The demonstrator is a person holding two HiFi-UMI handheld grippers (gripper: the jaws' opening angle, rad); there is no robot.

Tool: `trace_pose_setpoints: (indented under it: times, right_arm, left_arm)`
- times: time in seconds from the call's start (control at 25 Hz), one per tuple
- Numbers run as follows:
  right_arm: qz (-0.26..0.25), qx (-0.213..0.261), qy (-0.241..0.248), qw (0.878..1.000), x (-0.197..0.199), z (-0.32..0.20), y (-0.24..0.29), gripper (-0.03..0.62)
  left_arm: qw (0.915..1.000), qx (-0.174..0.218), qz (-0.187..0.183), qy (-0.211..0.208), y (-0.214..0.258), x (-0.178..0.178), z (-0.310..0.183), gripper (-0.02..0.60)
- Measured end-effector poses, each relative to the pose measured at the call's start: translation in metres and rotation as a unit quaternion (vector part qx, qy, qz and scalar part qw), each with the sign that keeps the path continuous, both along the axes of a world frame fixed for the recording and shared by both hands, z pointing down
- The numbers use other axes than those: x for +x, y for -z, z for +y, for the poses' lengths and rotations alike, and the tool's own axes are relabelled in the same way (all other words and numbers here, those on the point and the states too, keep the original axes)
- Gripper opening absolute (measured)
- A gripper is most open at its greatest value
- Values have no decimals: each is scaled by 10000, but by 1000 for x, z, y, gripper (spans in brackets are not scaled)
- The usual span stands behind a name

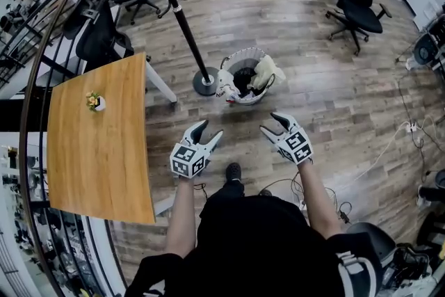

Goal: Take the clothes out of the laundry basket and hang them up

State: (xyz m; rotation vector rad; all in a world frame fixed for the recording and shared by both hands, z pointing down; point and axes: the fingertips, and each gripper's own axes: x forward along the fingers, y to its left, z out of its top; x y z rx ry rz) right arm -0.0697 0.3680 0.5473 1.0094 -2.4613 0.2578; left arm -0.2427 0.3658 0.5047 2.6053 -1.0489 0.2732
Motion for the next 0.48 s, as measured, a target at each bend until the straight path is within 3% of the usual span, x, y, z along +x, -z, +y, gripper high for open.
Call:
trace_pose_setpoints:
  times: [0.48]
  right_arm:
    - [15,-134,-679,9976,-10,-38,-17,241]
  left_arm:
    - [9991,-255,-79,-319,-27,-35,-61,264]
